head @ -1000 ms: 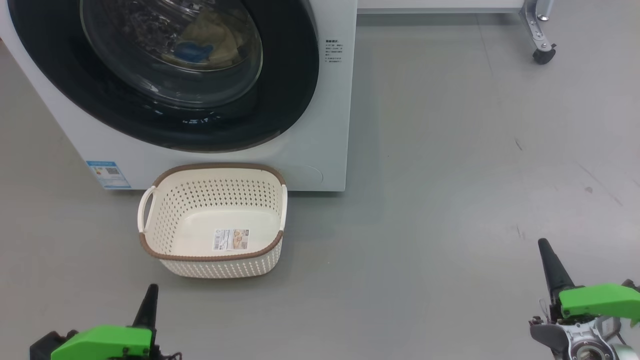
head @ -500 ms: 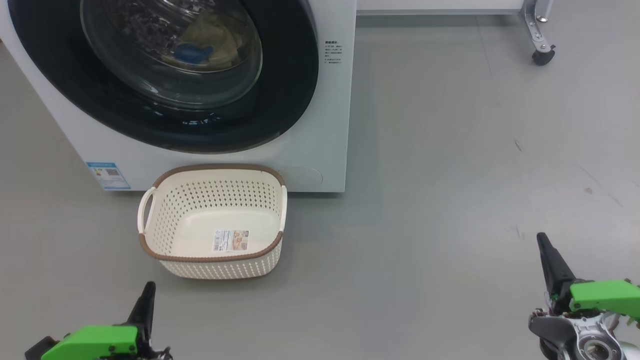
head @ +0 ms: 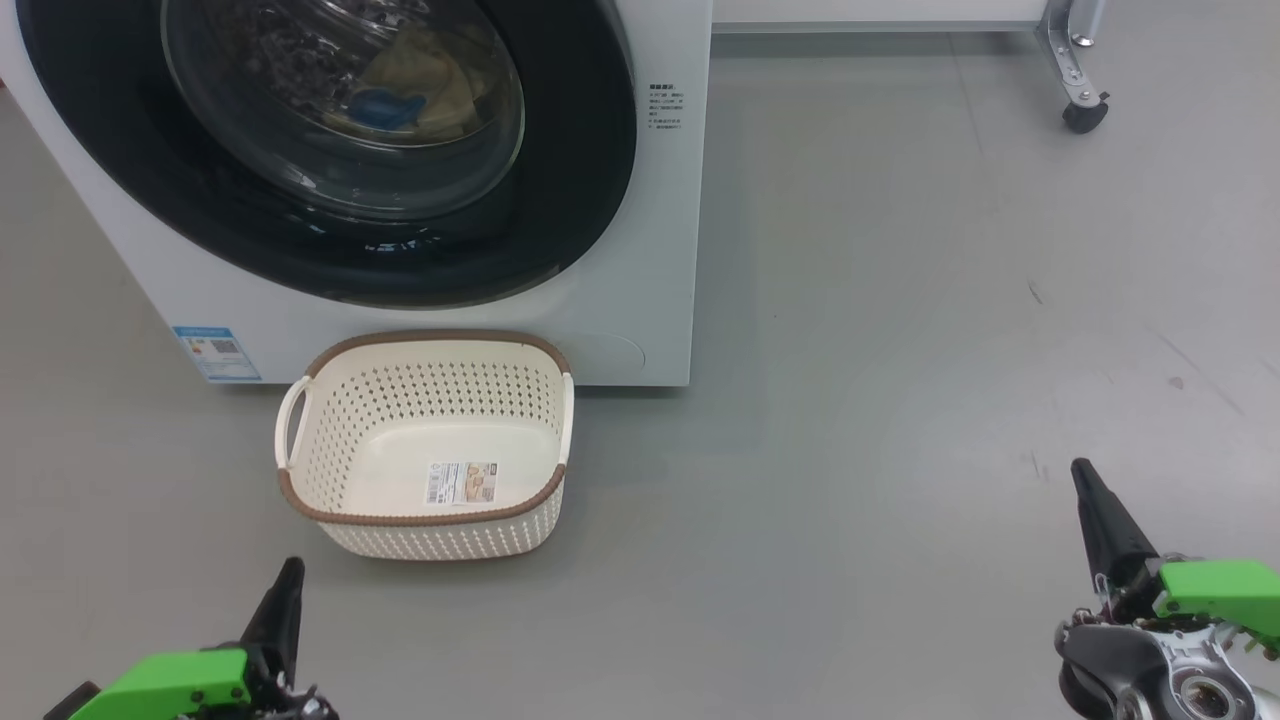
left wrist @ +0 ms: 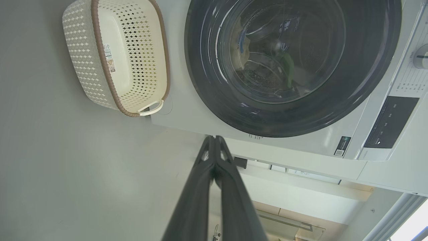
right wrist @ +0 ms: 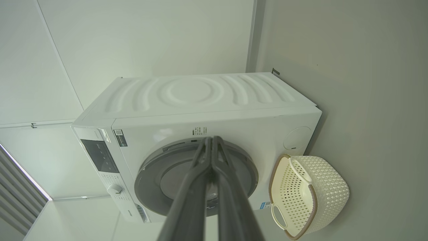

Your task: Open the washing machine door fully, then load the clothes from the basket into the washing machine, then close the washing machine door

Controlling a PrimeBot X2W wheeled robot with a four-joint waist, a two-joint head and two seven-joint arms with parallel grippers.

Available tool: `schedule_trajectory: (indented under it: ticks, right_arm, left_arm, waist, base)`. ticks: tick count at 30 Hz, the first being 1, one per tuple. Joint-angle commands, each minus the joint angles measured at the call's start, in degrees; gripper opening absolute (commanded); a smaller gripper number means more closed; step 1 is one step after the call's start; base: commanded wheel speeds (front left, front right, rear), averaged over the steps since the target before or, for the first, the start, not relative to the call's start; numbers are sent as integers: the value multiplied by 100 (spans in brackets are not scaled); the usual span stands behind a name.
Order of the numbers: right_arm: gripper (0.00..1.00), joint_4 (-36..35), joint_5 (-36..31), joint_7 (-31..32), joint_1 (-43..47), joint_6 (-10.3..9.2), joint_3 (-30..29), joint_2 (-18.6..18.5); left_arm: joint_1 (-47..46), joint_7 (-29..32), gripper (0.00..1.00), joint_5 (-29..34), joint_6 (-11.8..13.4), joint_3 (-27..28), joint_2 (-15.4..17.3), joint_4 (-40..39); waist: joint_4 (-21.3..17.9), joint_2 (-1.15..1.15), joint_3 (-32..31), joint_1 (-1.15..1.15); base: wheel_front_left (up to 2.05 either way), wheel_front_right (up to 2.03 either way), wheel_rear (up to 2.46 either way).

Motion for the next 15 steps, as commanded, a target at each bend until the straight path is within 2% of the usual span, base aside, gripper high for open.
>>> schedule_trajectory:
  ticks: [1, 15]
  right_arm:
    - [0, -224, 73, 33, -341, -16, 87, -76]
    - [0, -224, 73, 33, -341, -16, 88, -76]
  left_arm:
    - [-289, 44, 0, -58, -2, 230, 48, -228]
    - [-290, 52, 0, -49, -2, 240, 41, -227]
  waist:
    - [0, 0, 0, 0]
    - [0, 0, 0, 0]
  base:
    - [0, 0, 0]
    - [0, 0, 0]
